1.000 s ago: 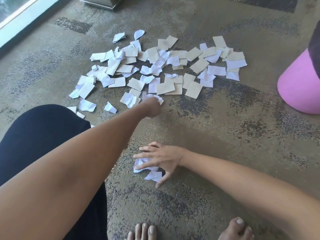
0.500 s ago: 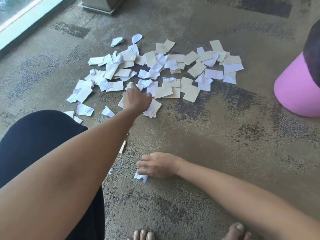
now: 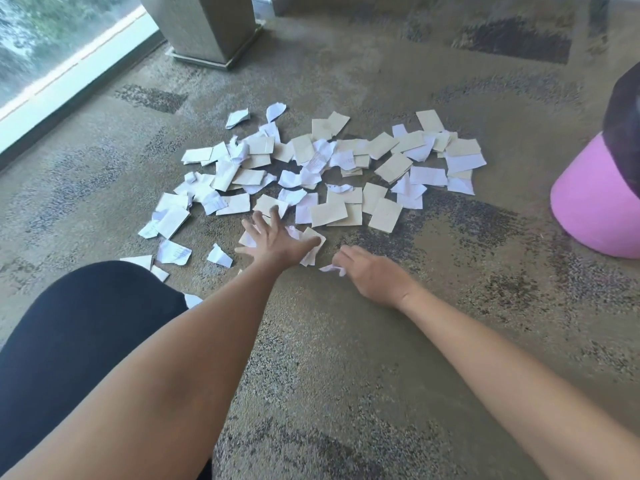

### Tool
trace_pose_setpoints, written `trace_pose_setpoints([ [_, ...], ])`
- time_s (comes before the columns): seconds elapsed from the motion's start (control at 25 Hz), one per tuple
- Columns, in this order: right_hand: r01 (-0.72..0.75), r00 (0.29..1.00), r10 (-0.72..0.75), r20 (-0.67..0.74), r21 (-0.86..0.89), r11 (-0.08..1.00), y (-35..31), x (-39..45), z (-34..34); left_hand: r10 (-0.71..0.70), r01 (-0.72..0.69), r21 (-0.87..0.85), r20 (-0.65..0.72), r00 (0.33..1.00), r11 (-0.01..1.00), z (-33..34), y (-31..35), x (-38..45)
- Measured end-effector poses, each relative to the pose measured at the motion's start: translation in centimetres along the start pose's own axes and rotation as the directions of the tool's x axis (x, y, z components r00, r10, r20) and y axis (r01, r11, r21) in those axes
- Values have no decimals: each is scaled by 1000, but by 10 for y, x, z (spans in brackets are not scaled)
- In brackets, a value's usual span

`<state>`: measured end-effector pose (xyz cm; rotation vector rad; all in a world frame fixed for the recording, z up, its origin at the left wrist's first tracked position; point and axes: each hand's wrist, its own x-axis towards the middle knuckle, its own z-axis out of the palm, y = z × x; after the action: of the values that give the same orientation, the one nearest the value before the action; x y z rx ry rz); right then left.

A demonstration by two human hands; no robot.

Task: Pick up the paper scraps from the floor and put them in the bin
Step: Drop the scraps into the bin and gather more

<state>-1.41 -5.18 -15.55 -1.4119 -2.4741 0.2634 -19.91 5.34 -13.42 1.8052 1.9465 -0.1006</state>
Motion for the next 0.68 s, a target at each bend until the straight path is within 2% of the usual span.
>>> trace_pose_setpoints([
  [0.12, -104, 994, 103, -38, -5, 995, 17, 1, -9, -43, 51, -55, 128, 991, 997, 5, 4, 4],
  [0.24, -183, 983, 184, -24, 20, 983, 27, -2, -14, -44, 42, 12, 223, 974, 999, 5, 9, 10],
  [0.36, -259, 966, 259, -13, 17, 966, 34, -10, -18, -57, 48, 41, 256, 965, 998, 4, 12, 19],
  [0.48, -319, 948, 319, 13, -1, 948, 41, -17, -22, -45, 33, 64, 194, 980, 997, 4, 13, 16],
  [0.68, -385, 923, 384, 23, 20, 923, 53, -20, -33, 71, -74, 157, 27, 997, 985, 1, 7, 10],
])
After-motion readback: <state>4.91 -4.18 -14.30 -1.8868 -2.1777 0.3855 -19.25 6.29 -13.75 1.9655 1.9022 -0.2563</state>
